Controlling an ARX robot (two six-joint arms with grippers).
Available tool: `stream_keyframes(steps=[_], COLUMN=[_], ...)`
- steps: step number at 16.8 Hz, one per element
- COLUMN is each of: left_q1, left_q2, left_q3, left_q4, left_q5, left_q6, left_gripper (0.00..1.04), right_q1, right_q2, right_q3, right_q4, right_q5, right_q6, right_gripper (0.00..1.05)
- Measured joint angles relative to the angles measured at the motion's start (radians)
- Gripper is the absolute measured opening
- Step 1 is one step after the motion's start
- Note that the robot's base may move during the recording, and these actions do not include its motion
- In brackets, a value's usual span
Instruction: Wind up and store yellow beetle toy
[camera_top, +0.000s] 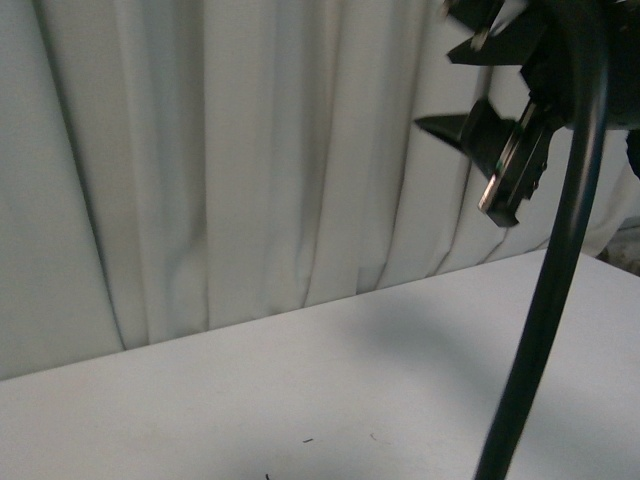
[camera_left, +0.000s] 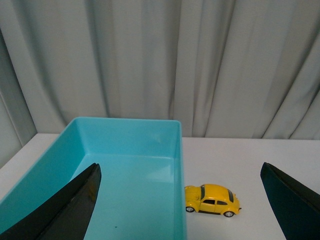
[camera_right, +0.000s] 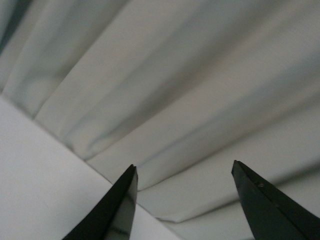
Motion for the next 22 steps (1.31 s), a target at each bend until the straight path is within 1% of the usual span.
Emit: stream_keyframes(steps=[1, 2, 3, 4, 5, 7, 8, 9, 15, 17, 18, 19, 22], left_q1=[0.0, 0.0, 0.0, 0.0, 0.0, 0.0, 0.0, 0.0, 0.0, 0.0, 0.0, 0.0, 0.0], left_q2=[0.0, 0.0, 0.0, 0.0, 0.0, 0.0, 0.0, 0.0, 0.0, 0.0, 0.0, 0.0, 0.0], left_q3=[0.0, 0.0, 0.0, 0.0, 0.0, 0.0, 0.0, 0.0, 0.0, 0.0, 0.0, 0.0, 0.0], left_q4=[0.0, 0.0, 0.0, 0.0, 0.0, 0.0, 0.0, 0.0, 0.0, 0.0, 0.0, 0.0, 0.0], left_q5=[0.002, 0.003, 0.002, 0.003, 0.001, 0.003, 0.002, 0.002, 0.002, 0.002, 0.002, 0.002, 0.003], left_q6=[0.0, 0.0, 0.0, 0.0, 0.0, 0.0, 0.0, 0.0, 0.0, 0.0, 0.0, 0.0, 0.0], left_gripper=[0.98, 0.98, 0.98, 0.98, 0.98, 0.98, 0.98, 0.98, 0.98, 0.98, 0.98, 0.98, 0.98], right_q1=[0.014, 0.027, 0.06, 0.092, 0.103, 0.101, 0.101, 0.101, 0.101, 0.101, 0.101, 0.101, 0.101], right_q2=[-0.107, -0.175, -0.213, -0.23, -0.246, -0.332, -0.424, -0.502, -0.661, -0.697, -0.7, -0.719, -0.742], right_q3=[-0.087, -0.15, -0.203, -0.254, -0.295, -0.373, -0.453, -0.49, -0.545, -0.555, -0.577, -0.582, -0.582], right_q4=[0.063, 0.088, 0.1, 0.104, 0.107, 0.119, 0.094, 0.064, -0.042, -0.064, -0.019, -0.067, -0.077], right_q5=[0.092, 0.109, 0.164, 0.176, 0.172, 0.182, 0.182, 0.182, 0.182, 0.182, 0.182, 0.182, 0.182], right_q6=[0.286, 0.463, 0.613, 0.685, 0.728, 0.774, 0.787, 0.787, 0.788, 0.789, 0.789, 0.79, 0.79], right_gripper=[0.47, 0.36, 0.25, 0.15, 0.04, 0.02, 0.02, 0.02, 0.02, 0.02, 0.02, 0.02, 0.02])
